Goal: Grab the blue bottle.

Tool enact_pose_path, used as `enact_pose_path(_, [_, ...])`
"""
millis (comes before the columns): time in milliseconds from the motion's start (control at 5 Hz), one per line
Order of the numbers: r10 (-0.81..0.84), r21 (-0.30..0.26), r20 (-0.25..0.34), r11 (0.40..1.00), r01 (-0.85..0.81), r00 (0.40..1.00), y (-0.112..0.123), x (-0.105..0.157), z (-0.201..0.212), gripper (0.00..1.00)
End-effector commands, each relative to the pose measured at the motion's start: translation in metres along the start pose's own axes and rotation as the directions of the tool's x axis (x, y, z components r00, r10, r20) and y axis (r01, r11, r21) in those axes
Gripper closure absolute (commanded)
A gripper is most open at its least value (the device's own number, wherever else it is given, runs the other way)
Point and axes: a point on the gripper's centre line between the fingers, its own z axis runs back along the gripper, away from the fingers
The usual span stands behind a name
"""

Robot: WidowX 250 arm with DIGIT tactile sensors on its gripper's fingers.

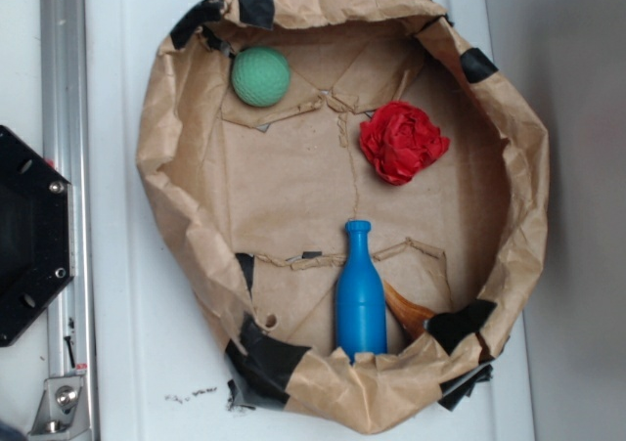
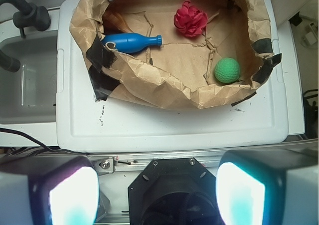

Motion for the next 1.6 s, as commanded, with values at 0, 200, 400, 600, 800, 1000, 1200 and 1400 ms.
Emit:
enact_pose_path(0, [0.0, 0.0, 0.0, 1.0, 0.0, 1.0, 0.0, 0.0, 0.0, 0.0])
enact_pose_path(200, [0.247, 0.003, 0.033, 0.969, -0.247, 0.969, 0.026, 0.017, -0.049, 0.0])
enact_pose_path(400, [0.482, -0.018, 0.037, 0.876, -0.482, 0.875, 0.03, 0.055, -0.102, 0.0])
enact_pose_path(600, [0.629, -0.1, 0.121, 0.778, -0.621, 0.768, 0.031, 0.094, -0.112, 0.0])
enact_pose_path(800, [0.635, -0.082, 0.109, 0.773, -0.63, 0.765, 0.026, 0.122, -0.122, 0.0])
enact_pose_path(1000, [0.573, -0.062, 0.086, 0.82, -0.569, 0.815, 0.005, 0.14, -0.133, 0.0])
enact_pose_path(1200, [0.582, -0.071, 0.033, 0.812, -0.579, 0.812, -0.01, 0.137, -0.164, 0.0])
enact_pose_path(1400, [0.595, -0.118, -0.022, 0.796, -0.593, 0.803, -0.032, 0.128, -0.188, 0.0])
